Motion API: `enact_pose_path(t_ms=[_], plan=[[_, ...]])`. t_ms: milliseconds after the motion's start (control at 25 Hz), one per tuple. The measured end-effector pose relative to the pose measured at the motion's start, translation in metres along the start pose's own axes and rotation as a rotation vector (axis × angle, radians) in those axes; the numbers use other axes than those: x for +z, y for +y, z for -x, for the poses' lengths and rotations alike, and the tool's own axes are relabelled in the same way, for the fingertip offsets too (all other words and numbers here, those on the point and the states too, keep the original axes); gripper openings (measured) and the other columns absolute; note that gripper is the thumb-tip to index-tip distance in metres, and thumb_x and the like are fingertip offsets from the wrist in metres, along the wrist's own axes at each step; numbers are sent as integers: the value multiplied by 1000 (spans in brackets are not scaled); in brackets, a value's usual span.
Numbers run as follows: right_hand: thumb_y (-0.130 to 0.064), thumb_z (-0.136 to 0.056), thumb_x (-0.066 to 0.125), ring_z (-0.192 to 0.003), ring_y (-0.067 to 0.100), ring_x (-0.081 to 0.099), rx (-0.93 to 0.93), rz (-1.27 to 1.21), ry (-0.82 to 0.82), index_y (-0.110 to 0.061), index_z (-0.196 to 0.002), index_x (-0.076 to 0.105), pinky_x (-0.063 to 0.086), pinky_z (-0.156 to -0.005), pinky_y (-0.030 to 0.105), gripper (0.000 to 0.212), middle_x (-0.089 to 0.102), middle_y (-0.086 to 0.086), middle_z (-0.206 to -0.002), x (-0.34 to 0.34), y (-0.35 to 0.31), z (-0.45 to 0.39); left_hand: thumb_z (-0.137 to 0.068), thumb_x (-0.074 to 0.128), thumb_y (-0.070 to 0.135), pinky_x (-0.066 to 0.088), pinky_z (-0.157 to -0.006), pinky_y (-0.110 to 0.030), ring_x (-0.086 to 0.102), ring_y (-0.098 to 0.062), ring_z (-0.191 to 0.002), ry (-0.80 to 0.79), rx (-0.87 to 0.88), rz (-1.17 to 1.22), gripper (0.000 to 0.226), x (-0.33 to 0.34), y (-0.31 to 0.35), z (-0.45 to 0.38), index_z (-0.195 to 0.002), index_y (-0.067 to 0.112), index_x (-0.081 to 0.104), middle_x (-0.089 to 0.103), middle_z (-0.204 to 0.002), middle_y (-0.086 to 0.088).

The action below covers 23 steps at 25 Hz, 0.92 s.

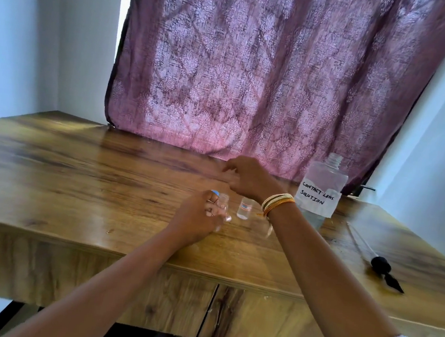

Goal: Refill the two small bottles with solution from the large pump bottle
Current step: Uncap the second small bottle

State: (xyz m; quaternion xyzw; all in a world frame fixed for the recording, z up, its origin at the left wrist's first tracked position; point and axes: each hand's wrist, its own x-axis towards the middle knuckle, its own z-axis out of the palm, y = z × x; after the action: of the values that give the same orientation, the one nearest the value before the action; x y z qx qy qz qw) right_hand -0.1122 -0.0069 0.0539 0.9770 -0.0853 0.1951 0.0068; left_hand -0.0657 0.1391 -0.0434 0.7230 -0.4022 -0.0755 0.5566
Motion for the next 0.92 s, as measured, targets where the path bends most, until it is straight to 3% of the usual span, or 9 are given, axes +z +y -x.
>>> enact_pose_path(t_ms=[120,240,360,480,600,680,800,920], plan=[[-7,-74,66,-87,23,63,-20,-65,301,-13,-94,72,52,-77,34,22,66,9,-96,-23,20,33,-72,77,34,53,-69,-29,67,-12,-77,-59,34,-103,30,6,7,1,-87,28,52,71,-85,4],[-4,-74,67,-75,18,60,77,-86,543,-13,-86,73,49,-68,31,16,66,9,-90,-43,47,64,-78,74,29,43,-58,-17,58,7,-57,-89,34,-99,25,16,20,5,-78,28,48,64,-67,11],[-7,-75,67,-81,21,58,269,-117,707,-14,-88,70,46,-73,29,15,59,10,-93,-59,71,90,-82,69,21,37,-49,-7,57,9,-54,-130,51,-73,28,35,33,8,-74,30,44,58,-65,13],[-22,-67,70,-100,29,53,466,-103,891,-12,-102,55,44,-85,34,39,54,13,-106,-65,89,106,-75,76,30,49,-68,-19,64,-3,-77,-118,57,-30,26,54,37,8,-90,26,55,66,-84,7],[-32,-65,81,-120,25,45,679,-453,708,-12,-132,37,40,-104,40,83,46,10,-131,-68,120,105,-71,79,39,56,-80,-34,66,-12,-90,-99,53,-5,46,59,33,7,-109,22,59,68,-98,5],[-29,-65,86,-116,26,55,722,-842,557,-12,-138,34,46,-102,45,91,52,12,-133,-66,133,103,-72,79,39,57,-78,-33,67,-13,-89,-92,57,50,45,58,31,7,-109,22,60,69,-97,4],[-17,-75,80,-89,28,69,685,-975,488,-2,-121,59,56,-82,47,52,69,17,-111,-57,132,105,-75,76,40,54,-78,-24,66,-10,-96,-95,79,89,40,56,30,7,-108,23,62,69,-101,4],[-20,-75,81,-91,30,72,648,-1010,467,-7,-110,68,59,-79,47,39,74,14,-103,-51,127,109,-79,72,42,54,-89,-31,64,-10,-105,-98,86,111,43,56,30,8,-116,21,64,69,-110,4]])
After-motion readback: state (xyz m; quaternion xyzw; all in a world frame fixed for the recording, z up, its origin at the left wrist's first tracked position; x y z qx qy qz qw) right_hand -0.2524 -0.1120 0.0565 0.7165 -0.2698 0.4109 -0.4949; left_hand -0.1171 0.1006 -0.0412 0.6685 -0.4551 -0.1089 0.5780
